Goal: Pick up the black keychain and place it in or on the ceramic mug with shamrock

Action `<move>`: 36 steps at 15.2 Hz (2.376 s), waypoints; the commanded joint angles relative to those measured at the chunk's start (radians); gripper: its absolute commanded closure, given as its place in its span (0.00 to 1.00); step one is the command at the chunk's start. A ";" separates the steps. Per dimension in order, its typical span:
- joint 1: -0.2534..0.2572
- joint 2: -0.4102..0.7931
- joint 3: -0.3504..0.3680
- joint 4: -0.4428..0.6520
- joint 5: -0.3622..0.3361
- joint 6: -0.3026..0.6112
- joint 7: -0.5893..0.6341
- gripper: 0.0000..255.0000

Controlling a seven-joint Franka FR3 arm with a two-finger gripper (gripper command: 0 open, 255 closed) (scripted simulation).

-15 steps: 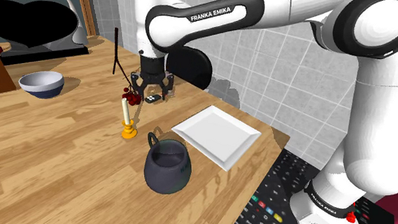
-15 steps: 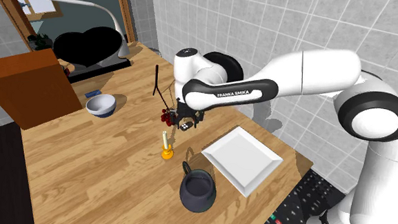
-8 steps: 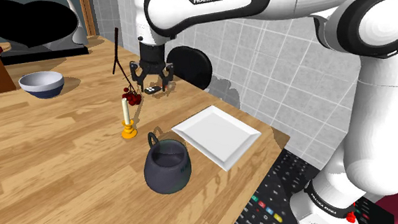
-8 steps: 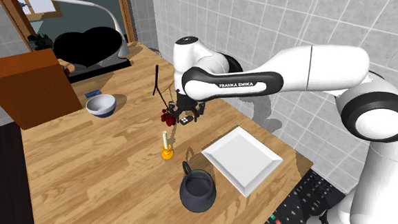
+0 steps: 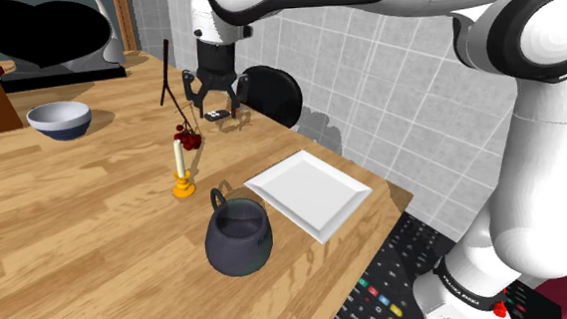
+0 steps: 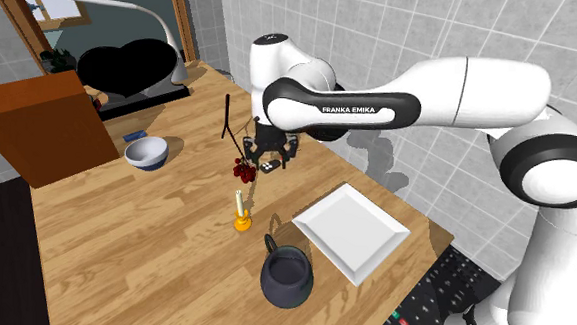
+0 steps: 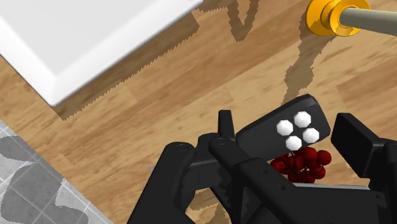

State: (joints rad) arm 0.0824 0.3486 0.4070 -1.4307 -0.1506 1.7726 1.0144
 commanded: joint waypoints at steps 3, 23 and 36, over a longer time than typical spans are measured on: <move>0.012 -0.095 0.024 -0.121 0.029 0.030 0.045 1.00; 0.134 -0.377 0.156 -0.478 0.147 0.130 0.285 1.00; 0.137 -0.335 0.161 -0.600 0.122 0.285 0.306 1.00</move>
State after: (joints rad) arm 0.2200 0.0126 0.5680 -2.0230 -0.0277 2.0496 1.3200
